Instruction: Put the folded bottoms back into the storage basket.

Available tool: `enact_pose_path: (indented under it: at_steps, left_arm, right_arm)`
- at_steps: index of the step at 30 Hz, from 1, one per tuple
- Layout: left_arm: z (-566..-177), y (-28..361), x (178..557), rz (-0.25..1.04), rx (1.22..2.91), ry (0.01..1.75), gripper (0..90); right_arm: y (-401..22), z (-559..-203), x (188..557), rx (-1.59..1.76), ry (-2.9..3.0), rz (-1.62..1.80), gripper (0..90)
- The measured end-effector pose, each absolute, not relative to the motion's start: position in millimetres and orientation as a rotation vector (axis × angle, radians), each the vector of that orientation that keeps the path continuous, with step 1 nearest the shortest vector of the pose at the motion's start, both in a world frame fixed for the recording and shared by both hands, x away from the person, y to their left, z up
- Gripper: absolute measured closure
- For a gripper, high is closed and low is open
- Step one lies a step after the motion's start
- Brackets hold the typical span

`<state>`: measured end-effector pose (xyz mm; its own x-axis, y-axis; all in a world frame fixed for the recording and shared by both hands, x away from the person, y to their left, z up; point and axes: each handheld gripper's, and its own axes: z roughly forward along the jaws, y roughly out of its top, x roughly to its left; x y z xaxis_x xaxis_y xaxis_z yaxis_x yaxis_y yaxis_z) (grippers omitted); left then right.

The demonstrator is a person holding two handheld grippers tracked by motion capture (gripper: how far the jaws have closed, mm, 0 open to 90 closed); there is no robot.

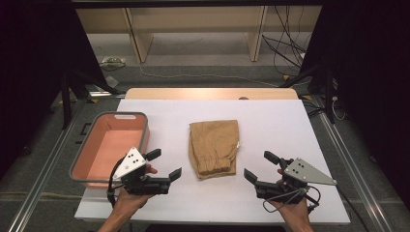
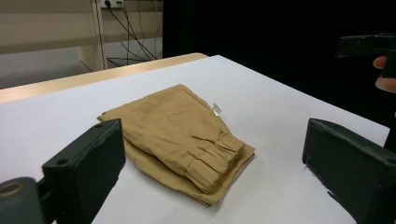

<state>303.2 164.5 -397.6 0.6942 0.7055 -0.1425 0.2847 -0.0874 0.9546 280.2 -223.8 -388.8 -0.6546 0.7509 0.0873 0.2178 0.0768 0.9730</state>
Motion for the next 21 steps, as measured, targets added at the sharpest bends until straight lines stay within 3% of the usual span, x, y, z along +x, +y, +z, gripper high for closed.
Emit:
enact_pose_path:
  at_steps: [21]
  left_arm:
    - [-399.6, 162.8, 307.1, 0.412, 1.683, 0.861, 6.3]
  right_arm:
    - [-226.8, -386.6, 283.8, 0.959, 1.899, 1.591, 16.2]
